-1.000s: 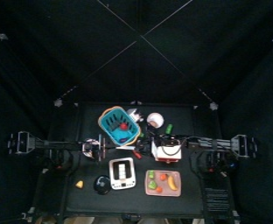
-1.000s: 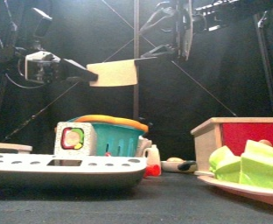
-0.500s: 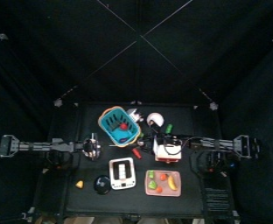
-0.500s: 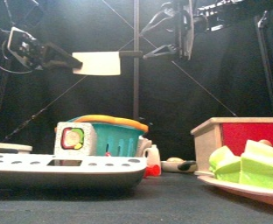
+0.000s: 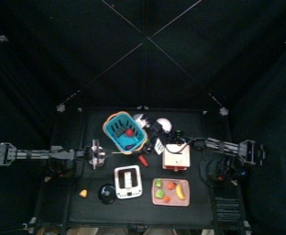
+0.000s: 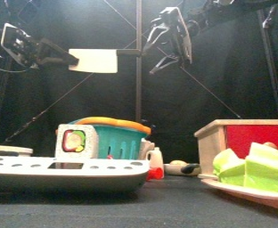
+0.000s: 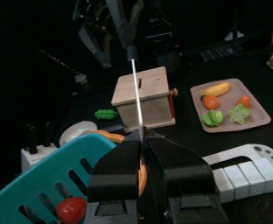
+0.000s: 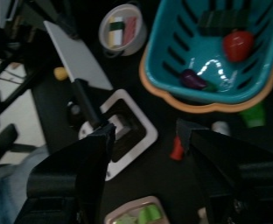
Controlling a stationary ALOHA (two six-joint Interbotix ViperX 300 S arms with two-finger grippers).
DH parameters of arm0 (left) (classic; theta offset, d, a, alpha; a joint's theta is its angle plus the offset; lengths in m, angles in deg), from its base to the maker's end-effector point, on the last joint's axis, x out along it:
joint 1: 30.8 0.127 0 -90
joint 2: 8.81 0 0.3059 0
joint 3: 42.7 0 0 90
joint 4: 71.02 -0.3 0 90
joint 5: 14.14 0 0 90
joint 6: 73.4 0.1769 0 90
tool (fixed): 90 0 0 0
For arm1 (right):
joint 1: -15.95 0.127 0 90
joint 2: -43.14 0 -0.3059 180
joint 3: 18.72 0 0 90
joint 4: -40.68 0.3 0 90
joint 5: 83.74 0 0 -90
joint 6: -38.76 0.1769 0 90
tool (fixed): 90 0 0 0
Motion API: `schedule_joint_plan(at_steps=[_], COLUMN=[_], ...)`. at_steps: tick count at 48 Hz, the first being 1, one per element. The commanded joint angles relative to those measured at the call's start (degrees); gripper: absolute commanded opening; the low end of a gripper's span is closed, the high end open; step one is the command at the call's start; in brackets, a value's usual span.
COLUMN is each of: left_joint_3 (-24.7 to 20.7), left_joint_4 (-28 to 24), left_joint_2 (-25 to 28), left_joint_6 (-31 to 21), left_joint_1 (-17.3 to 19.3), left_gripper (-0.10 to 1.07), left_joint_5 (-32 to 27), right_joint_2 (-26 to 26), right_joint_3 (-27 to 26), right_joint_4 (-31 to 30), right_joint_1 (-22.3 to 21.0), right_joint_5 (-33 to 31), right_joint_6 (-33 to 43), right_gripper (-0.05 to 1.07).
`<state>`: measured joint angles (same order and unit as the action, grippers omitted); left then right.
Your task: Regrasp cleaver
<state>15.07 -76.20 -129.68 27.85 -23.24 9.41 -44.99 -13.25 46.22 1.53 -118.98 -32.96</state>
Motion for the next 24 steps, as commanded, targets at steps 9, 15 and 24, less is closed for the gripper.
schedule_joint_plan(at_steps=[9, 15, 24], left_joint_3=[-1.5, -1.6, -1.6], left_joint_4=[1.1, 1.1, 1.1], left_joint_2=[0.4, 0.4, 0.4], left_joint_6=[-0.1, -0.1, -0.1], left_joint_1=[-0.2, -0.3, -0.7], left_gripper=[0.43, 0.43, 0.43], left_joint_5=[-1.2, -1.2, -1.2], right_joint_2=[2.0, 1.7, 0.7], right_joint_3=[-1.7, -0.5, 0.9], right_joint_4=[-11.5, -12.6, -15.6], right_joint_1=[7.8, 9.0, 9.0], right_joint_5=[4.4, 5.7, 8.4], right_joint_6=[2.3, 1.8, 1.6], right_gripper=[0.90, 0.90, 0.90])
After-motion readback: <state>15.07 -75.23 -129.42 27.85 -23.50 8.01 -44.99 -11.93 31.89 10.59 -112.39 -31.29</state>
